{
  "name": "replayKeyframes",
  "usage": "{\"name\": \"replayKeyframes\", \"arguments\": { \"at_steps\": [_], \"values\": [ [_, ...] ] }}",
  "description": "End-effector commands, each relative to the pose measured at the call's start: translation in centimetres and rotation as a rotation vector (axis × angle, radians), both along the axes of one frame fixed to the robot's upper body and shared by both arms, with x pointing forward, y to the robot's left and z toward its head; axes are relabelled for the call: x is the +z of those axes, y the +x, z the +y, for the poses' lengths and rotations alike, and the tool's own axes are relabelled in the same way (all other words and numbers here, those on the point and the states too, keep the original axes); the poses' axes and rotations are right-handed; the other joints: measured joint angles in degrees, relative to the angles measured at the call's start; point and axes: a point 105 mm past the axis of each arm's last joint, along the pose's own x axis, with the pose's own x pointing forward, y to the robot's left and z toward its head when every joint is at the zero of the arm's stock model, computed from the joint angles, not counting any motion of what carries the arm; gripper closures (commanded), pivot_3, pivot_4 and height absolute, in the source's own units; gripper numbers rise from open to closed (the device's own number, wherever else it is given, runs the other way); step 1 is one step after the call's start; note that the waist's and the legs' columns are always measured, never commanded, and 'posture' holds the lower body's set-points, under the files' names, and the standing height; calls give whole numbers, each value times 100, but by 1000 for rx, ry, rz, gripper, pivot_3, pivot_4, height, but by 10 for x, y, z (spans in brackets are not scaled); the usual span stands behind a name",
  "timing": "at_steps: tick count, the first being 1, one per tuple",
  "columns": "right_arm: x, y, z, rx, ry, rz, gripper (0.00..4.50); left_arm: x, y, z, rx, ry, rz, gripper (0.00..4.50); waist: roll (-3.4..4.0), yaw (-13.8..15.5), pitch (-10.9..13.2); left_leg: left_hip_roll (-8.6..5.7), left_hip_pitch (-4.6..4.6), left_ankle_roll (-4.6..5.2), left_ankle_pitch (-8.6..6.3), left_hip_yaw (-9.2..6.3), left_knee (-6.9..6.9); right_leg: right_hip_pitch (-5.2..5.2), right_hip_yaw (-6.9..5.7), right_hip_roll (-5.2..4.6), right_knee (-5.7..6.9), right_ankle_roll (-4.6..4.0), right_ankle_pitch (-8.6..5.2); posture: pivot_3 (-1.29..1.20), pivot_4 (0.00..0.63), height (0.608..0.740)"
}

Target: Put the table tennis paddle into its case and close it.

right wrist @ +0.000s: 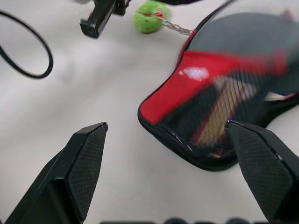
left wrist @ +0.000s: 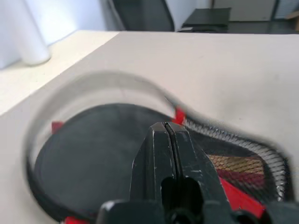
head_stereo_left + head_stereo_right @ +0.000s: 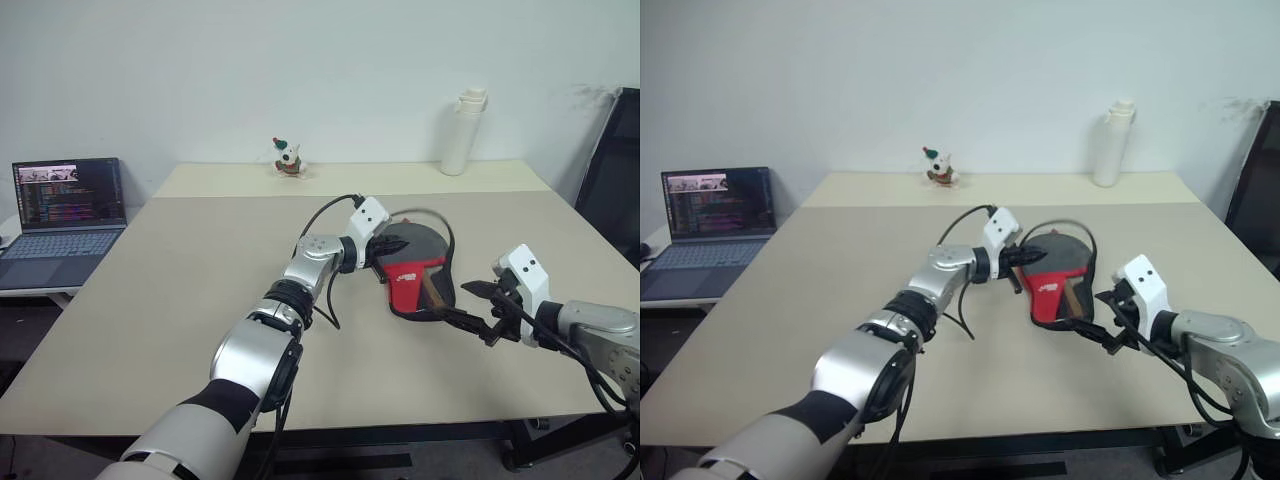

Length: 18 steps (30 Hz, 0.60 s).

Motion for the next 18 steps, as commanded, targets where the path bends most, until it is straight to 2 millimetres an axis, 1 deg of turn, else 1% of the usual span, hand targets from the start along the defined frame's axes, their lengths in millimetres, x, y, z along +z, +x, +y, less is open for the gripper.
{"name": "replayKeyframes", "arguments": {
  "at_steps": [1,5,8,9,12,15,18],
  "values": [
    [16,13,-11,-77,18,-81,0,23,2,6,-2,-42,-80,4460,0,-5,0,0,0,0,0,1,0,0,2,-1,0,0,0,0,150,740],
    [13,30,-12,-126,70,-77,0,17,4,28,15,-67,-68,4460,1,-35,0,2,5,0,0,4,-1,0,5,-1,3,-1,1,0,150,740],
    [8,48,-10,-155,102,-69,0,9,0,47,-6,-96,-55,4460,3,-53,-2,8,6,0,0,4,-3,0,5,0,4,-11,7,0,150,740],
    [4,62,-11,-189,121,-61,0,5,-4,64,-11,-115,-42,4460,7,-63,-4,9,8,0,0,9,-2,0,10,1,5,-16,10,0,150,740],
    [-7,90,-11,-258,150,-38,0,0,-17,102,6,-142,-22,4460,7,-123,-4,17,13,0,1,16,-3,-5,18,2,14,-30,17,0,150,740],
    [-17,104,-11,-276,157,-15,0,4,-29,120,28,-155,-6,4460,6,-67,-3,24,6,-1,1,9,-1,-10,12,1,18,-32,19,0,150,740],
    [-30,118,-15,-302,139,12,0,8,-44,130,43,-159,-4,4460,6,0,-3,14,0,-1,1,4,0,-8,7,-13,14,-32,19,0,150,740]
  ]
}}
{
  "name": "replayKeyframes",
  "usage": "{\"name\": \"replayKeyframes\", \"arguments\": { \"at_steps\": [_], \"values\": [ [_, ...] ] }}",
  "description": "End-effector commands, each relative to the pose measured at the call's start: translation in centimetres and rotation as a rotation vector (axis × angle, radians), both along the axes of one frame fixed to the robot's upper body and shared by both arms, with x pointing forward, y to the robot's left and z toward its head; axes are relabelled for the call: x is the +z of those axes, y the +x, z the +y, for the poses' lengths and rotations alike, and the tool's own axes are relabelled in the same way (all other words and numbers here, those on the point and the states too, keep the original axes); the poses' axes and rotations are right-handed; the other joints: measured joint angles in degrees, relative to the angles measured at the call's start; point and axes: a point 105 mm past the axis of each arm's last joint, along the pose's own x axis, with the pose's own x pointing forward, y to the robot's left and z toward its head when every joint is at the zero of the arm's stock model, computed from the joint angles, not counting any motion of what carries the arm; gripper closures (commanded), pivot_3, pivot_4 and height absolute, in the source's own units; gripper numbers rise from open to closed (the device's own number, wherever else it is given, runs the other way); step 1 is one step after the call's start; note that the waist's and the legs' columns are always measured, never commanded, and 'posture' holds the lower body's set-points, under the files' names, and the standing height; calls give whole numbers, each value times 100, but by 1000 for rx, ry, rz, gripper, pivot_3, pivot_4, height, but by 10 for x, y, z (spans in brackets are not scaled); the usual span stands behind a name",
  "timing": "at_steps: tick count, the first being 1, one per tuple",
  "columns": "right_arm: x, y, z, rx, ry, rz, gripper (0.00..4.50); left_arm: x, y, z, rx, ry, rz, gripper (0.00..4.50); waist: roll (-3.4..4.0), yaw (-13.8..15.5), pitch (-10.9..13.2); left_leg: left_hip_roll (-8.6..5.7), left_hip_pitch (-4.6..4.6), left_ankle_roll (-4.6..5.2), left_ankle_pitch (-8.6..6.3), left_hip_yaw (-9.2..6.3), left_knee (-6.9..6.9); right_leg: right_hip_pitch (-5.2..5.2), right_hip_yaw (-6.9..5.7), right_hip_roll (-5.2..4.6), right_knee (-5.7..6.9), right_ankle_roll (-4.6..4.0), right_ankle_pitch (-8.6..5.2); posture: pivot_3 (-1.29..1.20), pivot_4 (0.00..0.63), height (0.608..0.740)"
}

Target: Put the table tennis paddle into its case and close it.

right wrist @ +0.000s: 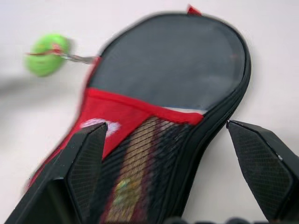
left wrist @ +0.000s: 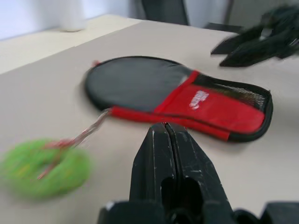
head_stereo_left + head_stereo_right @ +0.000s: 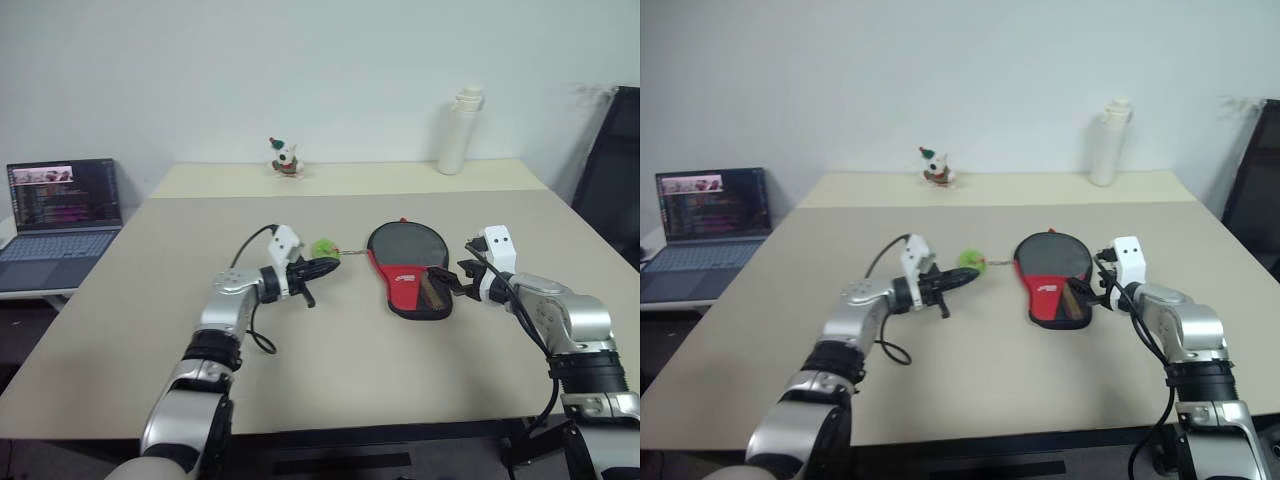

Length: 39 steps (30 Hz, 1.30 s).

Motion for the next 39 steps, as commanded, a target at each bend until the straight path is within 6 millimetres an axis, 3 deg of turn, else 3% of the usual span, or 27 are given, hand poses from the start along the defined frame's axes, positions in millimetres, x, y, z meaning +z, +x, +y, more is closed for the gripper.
{"name": "replayKeyframes", "arguments": {
  "at_steps": [1,7,13,18,32,35,39],
  "values": [
    [4,13,-3,-5,-26,-37,0,29,-16,-4,-28,-30,-70,4460,0,35,0,-6,0,0,0,1,1,2,0,-7,-1,0,0,0,150,740],
    [-12,29,-19,-64,-58,-2,0,26,-34,1,-2,-10,-61,4460,0,37,0,-17,4,0,0,10,6,10,4,-21,-8,14,9,0,150,740],
    [0,27,-29,-59,-44,-35,0,26,-36,3,12,-7,-55,4460,0,6,0,-8,8,0,0,7,4,10,3,-10,-1,12,9,0,150,740],
    [-16,24,-40,-109,-66,23,0,25,-35,0,6,-1,-52,4460,0,-16,0,-7,8,0,0,9,3,9,5,-10,-2,12,9,0,150,740],
    [-39,31,-5,-4,-111,116,0,25,-34,-7,-12,6,-59,4460,-1,-72,-2,-1,19,0,0,15,4,12,12,-3,1,6,13,0,150,740],
    [-45,31,2,28,-104,152,656,25,-35,-5,-8,11,-61,4500,-3,-104,-4,1,23,-1,0,18,4,13,14,-1,4,4,14,0,150,740],
    [-52,30,8,47,-82,204,1979,22,-37,-1,2,21,-60,4500,-9,-154,-11,3,27,-1,0,18,4,15,15,1,6,3,15,0,150,740]
  ]
}}
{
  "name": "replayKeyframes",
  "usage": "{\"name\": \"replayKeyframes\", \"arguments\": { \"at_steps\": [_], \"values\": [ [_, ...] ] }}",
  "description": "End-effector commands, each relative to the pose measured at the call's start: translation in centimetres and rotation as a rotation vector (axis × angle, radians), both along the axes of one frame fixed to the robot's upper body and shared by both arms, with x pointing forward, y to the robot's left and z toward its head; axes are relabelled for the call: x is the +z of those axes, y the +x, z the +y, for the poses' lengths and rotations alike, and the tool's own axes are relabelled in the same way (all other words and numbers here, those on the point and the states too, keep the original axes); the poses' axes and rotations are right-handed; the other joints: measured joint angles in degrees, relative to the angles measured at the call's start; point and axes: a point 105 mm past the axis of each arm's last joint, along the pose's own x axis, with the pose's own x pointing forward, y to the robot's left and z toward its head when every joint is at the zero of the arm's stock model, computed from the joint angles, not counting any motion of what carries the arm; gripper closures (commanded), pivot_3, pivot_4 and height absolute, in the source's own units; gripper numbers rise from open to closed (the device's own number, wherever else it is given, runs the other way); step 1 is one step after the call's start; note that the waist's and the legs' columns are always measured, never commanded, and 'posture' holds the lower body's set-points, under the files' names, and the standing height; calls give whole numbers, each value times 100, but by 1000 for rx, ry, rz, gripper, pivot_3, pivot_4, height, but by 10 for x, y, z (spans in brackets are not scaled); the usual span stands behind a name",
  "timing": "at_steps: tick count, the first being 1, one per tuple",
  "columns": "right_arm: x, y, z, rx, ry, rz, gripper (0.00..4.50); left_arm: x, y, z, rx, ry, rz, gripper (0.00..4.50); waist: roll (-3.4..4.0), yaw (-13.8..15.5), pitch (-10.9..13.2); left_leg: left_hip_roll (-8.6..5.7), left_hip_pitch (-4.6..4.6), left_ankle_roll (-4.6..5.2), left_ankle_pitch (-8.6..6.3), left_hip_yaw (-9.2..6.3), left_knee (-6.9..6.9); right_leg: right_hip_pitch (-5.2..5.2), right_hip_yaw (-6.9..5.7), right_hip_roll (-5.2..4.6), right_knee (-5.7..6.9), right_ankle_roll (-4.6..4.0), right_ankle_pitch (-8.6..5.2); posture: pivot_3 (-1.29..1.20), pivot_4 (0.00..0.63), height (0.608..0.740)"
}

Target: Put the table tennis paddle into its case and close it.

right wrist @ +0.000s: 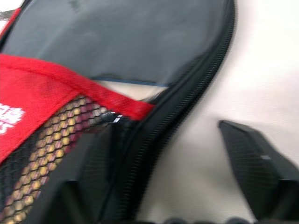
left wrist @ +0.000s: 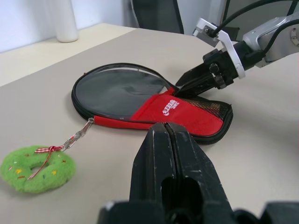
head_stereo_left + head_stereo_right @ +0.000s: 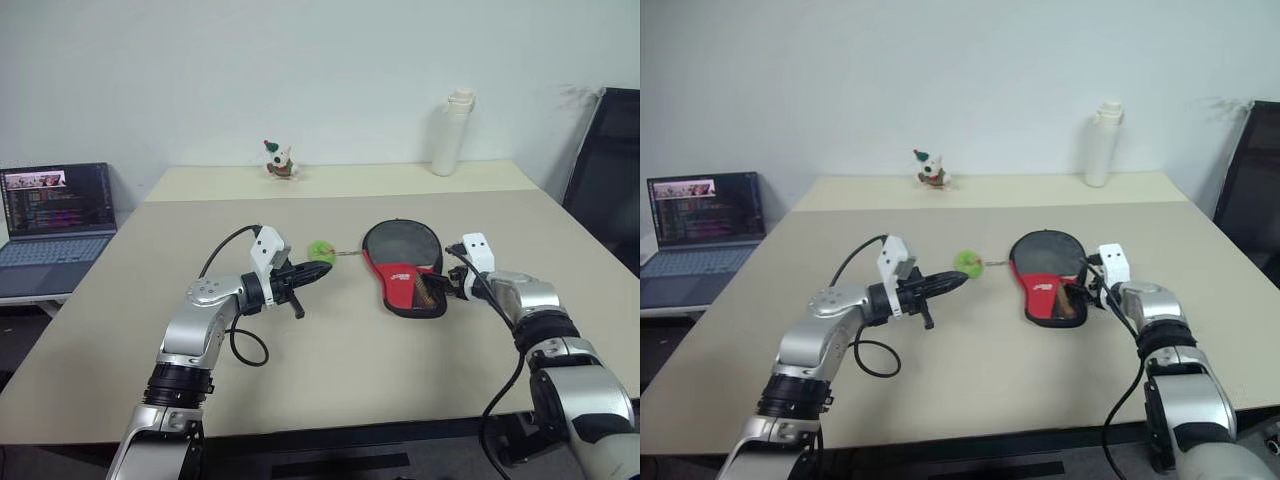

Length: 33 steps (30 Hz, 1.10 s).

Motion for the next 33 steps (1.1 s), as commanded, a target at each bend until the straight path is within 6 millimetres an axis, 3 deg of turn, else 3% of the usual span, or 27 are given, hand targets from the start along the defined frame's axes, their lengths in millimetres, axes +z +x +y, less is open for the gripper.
{"name": "replayKeyframes", "arguments": {
  "at_steps": [1,8,17,22,26,33],
  "values": [
    [-18,-5,8,23,14,86,2338,13,-5,2,-5,0,-65,4500,-2,-22,-3,1,2,0,0,0,0,1,0,0,1,0,0,0,150,740],
    [-14,-6,25,31,178,132,4434,-1,-33,8,-119,22,14,4500,-11,-55,-11,3,9,0,0,3,0,4,5,0,6,-1,1,0,150,740],
    [15,-17,65,101,435,156,4473,-5,-84,17,-308,-9,161,4500,-10,-82,-11,11,-2,0,-1,2,-8,-12,5,5,8,-5,-1,0,150,740],
    [14,-47,85,137,466,190,4473,-14,-97,29,-339,51,218,4500,-8,-53,-10,14,-3,0,-1,-12,-13,-17,1,8,23,-21,-12,0,150,740],
    [2,-78,97,183,449,245,4473,-17,-106,33,-366,68,251,4500,-8,-5,-9,8,-6,0,-1,-27,-9,-16,-8,5,28,-27,-18,0,150,740],
    [-6,-121,106,234,450,306,4473,-27,-119,44,-384,109,309,4500,-8,-3,-9,8,-5,0,-1,-27,-13,-19,-12,5,30,-7,-37,0,150,740]
  ]
}}
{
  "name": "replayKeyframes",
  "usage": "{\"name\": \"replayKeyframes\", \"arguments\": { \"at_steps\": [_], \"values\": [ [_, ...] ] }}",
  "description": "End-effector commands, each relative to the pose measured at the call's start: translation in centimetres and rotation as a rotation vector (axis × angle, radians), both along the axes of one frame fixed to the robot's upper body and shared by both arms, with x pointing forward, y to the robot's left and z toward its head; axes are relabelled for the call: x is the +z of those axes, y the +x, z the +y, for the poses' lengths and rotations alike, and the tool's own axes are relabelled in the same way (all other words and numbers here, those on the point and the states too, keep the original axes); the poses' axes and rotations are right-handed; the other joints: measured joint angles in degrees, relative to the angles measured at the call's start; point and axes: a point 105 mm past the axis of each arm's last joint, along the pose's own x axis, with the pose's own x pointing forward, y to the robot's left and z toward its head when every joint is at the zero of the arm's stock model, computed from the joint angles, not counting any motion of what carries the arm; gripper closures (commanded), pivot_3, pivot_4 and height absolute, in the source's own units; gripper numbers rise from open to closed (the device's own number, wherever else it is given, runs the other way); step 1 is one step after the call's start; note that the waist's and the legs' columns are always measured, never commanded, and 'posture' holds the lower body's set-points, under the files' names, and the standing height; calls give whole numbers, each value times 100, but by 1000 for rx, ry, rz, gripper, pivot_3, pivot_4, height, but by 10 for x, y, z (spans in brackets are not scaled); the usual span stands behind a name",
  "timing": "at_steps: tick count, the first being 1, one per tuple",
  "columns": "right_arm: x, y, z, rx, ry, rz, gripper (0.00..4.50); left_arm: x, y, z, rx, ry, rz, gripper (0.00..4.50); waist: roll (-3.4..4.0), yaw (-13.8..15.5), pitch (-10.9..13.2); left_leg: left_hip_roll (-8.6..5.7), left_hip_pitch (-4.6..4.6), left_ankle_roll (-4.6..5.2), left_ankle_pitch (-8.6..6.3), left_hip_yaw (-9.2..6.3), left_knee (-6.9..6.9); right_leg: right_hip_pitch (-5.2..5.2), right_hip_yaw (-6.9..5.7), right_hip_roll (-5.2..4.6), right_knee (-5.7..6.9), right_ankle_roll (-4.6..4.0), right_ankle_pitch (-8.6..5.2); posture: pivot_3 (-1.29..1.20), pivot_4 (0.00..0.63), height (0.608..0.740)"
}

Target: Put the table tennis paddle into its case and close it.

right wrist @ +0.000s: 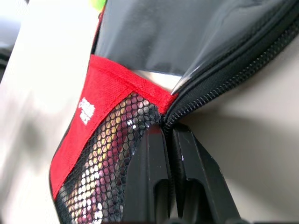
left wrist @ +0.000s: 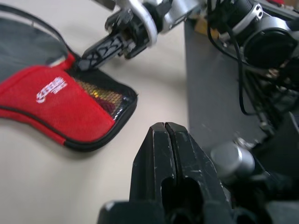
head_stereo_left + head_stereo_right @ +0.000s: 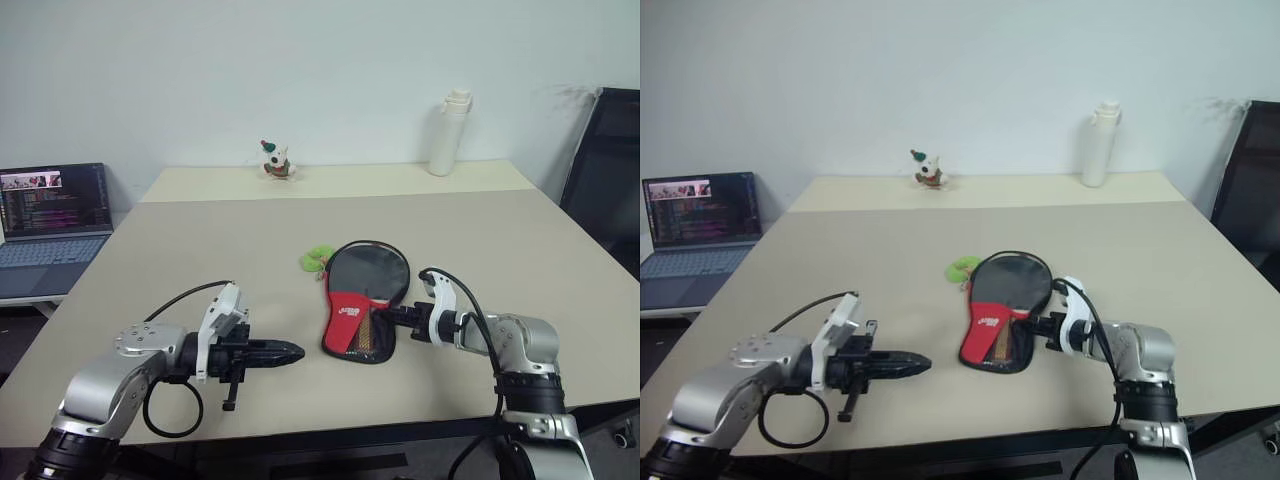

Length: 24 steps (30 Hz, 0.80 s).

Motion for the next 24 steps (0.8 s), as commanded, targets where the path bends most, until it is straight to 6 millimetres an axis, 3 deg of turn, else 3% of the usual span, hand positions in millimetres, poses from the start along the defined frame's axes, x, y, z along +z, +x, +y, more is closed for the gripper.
{"name": "replayKeyframes", "arguments": {
  "at_steps": [1,5,14,24],
  "values": [
    [6,-22,9,66,22,1,4473,9,-6,1,-29,-2,-25,4500,0,7,0,0,0,0,0,-2,0,1,0,0,0,-1,-2,0,150,740],
    [4,-35,-1,59,14,25,4473,8,-11,0,-42,-9,12,4500,0,11,0,-1,0,0,0,-4,1,2,0,0,0,2,-4,0,150,740],
    [4,-46,-32,36,-46,52,4473,4,-12,-3,-55,-5,21,4500,0,49,0,-2,-2,0,0,-4,0,3,-3,-1,-5,3,-6,0,150,740],
    [6,-41,-57,20,-125,56,4473,0,-14,-10,-69,-6,28,4500,0,123,0,-2,-10,0,-1,-2,0,12,-5,0,-45,6,-5,0,150,740]
  ]
}}
